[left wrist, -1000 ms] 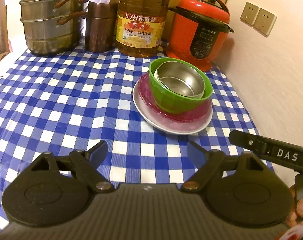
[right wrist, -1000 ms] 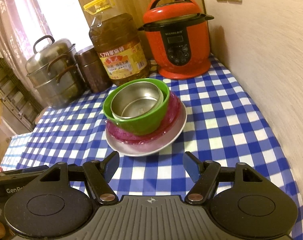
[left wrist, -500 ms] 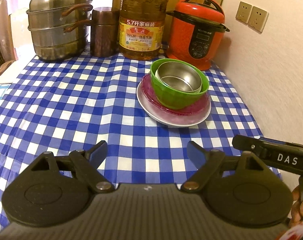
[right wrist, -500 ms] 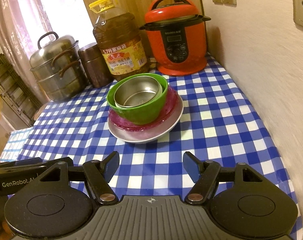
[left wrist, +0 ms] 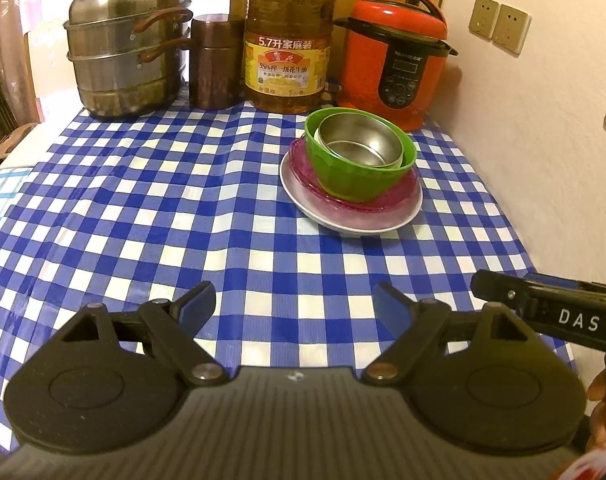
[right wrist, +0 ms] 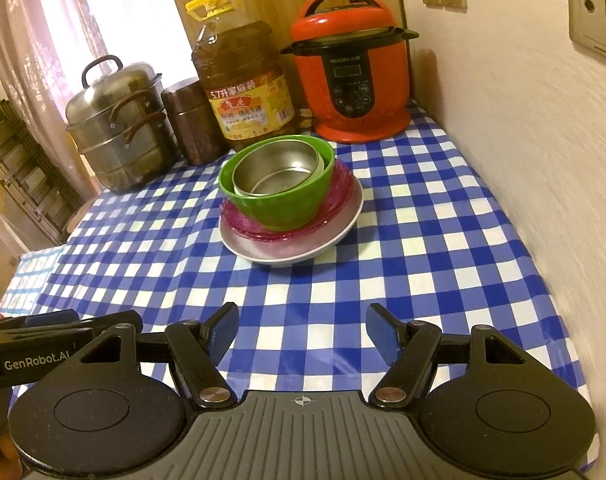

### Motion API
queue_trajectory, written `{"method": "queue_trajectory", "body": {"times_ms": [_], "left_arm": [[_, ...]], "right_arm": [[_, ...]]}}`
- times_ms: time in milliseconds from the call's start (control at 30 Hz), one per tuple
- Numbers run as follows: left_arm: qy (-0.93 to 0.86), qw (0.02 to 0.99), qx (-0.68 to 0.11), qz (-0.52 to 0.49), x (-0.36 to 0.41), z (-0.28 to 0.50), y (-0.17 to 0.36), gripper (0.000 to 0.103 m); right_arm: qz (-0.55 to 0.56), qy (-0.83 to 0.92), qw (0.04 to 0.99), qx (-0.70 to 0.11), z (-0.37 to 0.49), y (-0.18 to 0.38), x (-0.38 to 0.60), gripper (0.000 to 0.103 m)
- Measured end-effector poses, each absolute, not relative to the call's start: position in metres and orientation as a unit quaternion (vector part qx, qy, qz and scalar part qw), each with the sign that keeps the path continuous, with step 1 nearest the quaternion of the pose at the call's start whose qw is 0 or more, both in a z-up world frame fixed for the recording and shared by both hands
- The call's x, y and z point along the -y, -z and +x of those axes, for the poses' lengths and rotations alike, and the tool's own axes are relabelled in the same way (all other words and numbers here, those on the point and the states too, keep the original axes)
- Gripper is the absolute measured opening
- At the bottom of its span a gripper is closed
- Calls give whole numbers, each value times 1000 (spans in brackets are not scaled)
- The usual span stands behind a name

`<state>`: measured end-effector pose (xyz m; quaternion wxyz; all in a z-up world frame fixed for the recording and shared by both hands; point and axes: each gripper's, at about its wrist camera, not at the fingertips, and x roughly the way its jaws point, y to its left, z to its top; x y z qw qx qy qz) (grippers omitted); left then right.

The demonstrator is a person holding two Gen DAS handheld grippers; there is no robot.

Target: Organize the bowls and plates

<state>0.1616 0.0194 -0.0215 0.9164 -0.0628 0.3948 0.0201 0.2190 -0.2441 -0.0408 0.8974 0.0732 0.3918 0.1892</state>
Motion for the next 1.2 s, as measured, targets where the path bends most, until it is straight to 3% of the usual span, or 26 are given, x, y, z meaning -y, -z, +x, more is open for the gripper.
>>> {"method": "queue_trajectory", "body": {"times_ms": [1200], "left_arm": [[-3,925,-377,-54,-6,94,-10,85]], "right_arm": [[65,-190,903,-379,145,9,255,70]]}}
